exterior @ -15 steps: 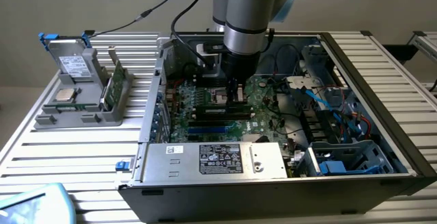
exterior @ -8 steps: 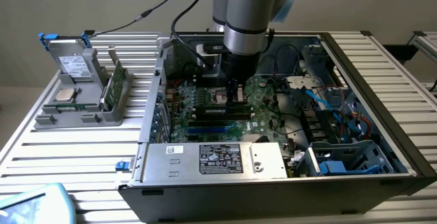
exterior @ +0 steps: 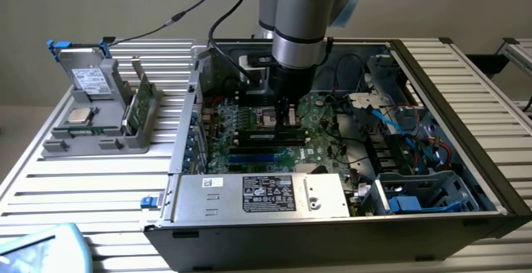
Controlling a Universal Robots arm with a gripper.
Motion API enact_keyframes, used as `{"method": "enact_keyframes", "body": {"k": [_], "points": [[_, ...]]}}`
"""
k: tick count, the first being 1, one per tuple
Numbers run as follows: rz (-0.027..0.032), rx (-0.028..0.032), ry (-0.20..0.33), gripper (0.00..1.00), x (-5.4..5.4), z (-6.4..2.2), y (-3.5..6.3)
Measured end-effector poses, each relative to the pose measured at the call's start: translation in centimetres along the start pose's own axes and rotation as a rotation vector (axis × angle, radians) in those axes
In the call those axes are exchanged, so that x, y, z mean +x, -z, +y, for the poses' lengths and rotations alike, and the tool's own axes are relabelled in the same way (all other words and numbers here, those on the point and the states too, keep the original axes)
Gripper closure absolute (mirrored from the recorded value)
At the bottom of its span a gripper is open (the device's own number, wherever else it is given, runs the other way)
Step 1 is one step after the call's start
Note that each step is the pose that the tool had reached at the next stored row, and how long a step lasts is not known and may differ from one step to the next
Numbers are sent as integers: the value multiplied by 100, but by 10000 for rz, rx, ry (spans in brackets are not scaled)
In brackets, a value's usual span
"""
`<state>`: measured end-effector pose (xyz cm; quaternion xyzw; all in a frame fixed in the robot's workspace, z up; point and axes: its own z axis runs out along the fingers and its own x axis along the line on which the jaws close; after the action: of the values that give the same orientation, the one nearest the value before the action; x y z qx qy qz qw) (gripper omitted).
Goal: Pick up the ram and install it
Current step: 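Insert the ram into the slot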
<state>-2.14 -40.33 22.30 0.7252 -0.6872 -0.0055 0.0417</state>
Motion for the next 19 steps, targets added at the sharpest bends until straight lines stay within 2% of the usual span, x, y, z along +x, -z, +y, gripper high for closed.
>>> {"method": "enact_keyframes", "body": {"k": [7,14,19], "points": [[10,0,0,86,0,0,-2],[56,-3,-4,86,0,0,-3],[56,-2,-4,86,-1,-1,-13]]}}
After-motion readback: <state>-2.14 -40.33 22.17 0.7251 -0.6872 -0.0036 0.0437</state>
